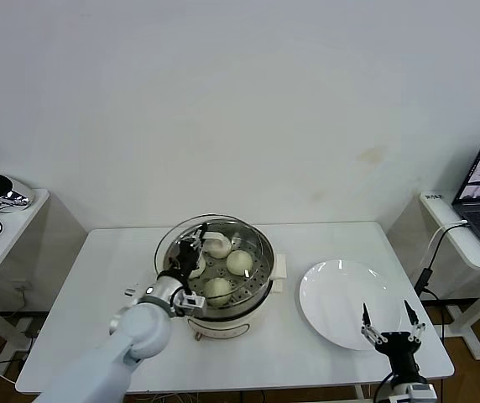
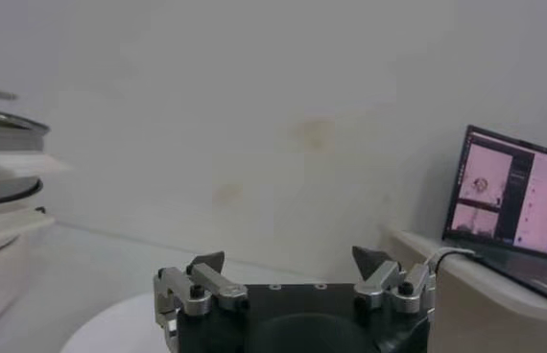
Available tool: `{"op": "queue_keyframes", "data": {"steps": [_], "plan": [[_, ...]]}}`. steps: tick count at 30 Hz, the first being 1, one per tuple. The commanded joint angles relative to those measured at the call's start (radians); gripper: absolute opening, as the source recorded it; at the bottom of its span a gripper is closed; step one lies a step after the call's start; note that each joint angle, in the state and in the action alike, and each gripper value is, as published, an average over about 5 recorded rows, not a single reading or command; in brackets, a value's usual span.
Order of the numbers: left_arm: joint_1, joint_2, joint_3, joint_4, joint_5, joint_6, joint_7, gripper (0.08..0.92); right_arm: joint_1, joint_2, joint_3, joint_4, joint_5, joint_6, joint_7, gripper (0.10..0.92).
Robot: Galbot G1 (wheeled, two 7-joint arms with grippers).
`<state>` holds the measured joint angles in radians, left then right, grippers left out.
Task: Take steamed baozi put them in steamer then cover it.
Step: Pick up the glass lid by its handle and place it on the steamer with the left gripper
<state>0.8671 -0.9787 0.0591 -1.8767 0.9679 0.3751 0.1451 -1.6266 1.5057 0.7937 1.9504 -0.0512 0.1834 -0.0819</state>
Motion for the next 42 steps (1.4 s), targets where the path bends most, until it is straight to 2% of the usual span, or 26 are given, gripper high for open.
{"op": "queue_keyframes", "data": {"steps": [1,8,34,40,42], "plan": [[-0.015,-0.055,0.049,0.027,0.071,0.012,0.001,0.141,0.002,0.001,-0.002,-0.004,-0.004,0.001,0.001,0.823],[-0.018,-0.073,0.049,0.052,0.098,0.002,-0.007,0.141,0.002,-0.001,-0.001,-0.007,-0.003,0.001,0.001,0.823],[0.025,-0.073,0.026,0.045,0.074,-0.01,-0.001,0.141,0.003,-0.004,-0.007,-0.013,-0.007,0.003,-0.003,0.823],[0.052,-0.072,-0.002,0.013,0.061,-0.017,-0.008,0.144,0.002,-0.005,-0.009,-0.011,-0.008,0.002,-0.003,0.823],[0.072,-0.065,-0.016,-0.015,0.05,-0.016,-0.01,0.172,0.002,-0.005,-0.011,-0.012,-0.009,0.002,-0.003,0.823]]}}
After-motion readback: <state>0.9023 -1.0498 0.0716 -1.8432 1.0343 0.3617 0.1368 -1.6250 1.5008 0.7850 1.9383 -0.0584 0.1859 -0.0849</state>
